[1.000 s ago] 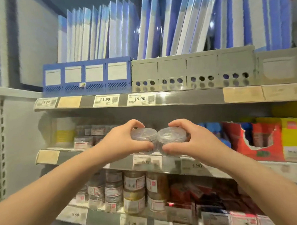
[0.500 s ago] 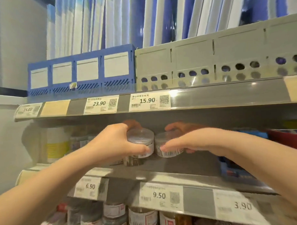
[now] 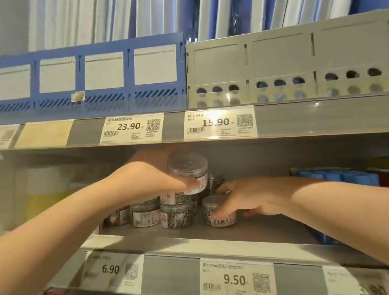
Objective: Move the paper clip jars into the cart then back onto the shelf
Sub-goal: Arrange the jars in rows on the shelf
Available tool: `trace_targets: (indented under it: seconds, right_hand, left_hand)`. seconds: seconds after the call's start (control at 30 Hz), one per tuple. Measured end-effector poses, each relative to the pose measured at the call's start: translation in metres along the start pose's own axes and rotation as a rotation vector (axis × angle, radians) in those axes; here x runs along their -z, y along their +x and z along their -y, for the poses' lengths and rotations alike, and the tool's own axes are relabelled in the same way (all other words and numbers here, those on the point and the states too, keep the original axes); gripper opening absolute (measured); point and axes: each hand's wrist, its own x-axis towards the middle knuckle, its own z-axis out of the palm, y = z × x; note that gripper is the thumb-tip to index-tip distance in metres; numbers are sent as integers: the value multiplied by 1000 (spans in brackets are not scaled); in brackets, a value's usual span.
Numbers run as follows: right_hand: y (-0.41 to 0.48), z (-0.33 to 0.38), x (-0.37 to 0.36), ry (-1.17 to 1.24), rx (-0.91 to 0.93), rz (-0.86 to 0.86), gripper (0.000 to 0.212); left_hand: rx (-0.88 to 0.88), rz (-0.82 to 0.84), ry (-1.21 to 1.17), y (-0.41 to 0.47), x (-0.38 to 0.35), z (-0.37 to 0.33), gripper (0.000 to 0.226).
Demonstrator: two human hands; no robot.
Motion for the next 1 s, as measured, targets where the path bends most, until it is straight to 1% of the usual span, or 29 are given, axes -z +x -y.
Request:
trace_targets:
  seconds: [0.13,0.23,0.3,0.37,0.43,0.5,0.57,0.77,0.9,1.0]
  right_hand:
    - [3,3,-1,-15,4,-48,74]
    - [7,3,-2,-61,4,-94,67]
    - [13,1,-7,-95,-3,-119,63]
    - [18,0,-11,-108,7,-132,59]
    - [19,-2,-11,-90,22,-134,54]
    - [18,-5,-10,-31,45,-117,44]
    - [18,-8,-10,7,55,-116,38]
    - [22,-11,-12,15,59,-143,40]
    - [21,-13,-11,2,70,-148,35]
    - [21,-14,-13,-14,74,-171,41]
  left_hand:
    - [-41,2,22,8,-3,8,33]
    - [-60,-2,33,12,-5,16,39]
    - [-70,4,26,14,-6,22,52]
    - [-71,20,2,14,-8,27,54]
    - [-69,35,-54,12,-8,30,55]
    - [-70,36,-100,11,-8,33,57]
    - [-77,37,-121,10,-8,33,51]
    - [-78,31,-134,9,-9,31,50]
    - [-68,31,-126,9,-9,31,50]
    - [-70,30,-122,8,-10,30,50]
